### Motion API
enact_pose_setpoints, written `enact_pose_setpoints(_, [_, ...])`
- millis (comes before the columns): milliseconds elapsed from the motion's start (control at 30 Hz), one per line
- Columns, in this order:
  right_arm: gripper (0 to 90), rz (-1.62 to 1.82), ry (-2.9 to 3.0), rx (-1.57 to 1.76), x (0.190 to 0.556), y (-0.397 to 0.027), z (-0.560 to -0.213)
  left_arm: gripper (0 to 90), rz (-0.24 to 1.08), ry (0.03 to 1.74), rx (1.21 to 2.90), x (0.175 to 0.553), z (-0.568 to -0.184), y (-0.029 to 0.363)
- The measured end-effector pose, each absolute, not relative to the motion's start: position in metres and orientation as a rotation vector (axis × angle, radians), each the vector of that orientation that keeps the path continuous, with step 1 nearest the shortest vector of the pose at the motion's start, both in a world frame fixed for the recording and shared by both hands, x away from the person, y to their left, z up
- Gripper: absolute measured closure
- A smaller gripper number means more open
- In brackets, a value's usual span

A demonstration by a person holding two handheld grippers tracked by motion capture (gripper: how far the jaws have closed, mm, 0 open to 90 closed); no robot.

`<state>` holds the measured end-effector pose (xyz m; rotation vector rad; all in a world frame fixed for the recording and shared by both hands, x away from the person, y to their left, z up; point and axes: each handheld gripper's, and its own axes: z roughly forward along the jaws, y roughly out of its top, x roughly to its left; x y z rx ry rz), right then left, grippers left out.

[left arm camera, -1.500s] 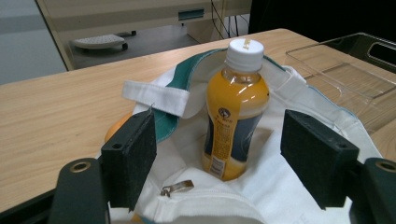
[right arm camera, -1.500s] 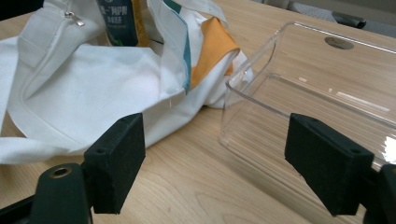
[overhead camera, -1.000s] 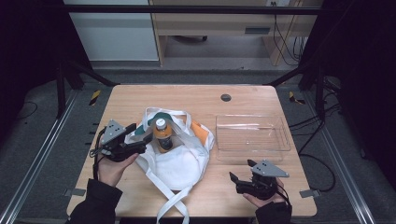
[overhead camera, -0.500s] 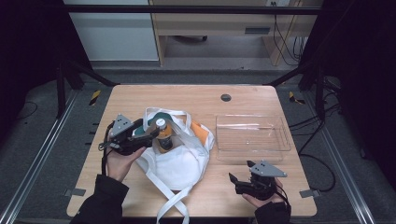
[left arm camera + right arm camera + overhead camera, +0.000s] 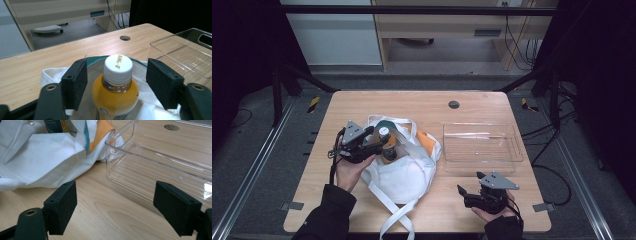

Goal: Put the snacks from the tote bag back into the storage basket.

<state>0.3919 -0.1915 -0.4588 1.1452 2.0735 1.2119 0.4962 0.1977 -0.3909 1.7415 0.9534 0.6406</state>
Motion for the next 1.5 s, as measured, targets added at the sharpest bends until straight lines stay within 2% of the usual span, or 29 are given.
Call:
enact_pose_setpoints(500, [19.6, 1.207, 2.079, 1.144, 0.392, -0.192, -0.46, 56.4, 0.656, 0.959, 1.778, 0.506, -0.402, 0.187])
enact_pose_setpoints(1500, [19.8, 1.2, 2.086, 1.142, 0.394, -0.192, -0.46, 59.0, 0.692, 0.947, 1.754, 0.504, -0.404, 0.183])
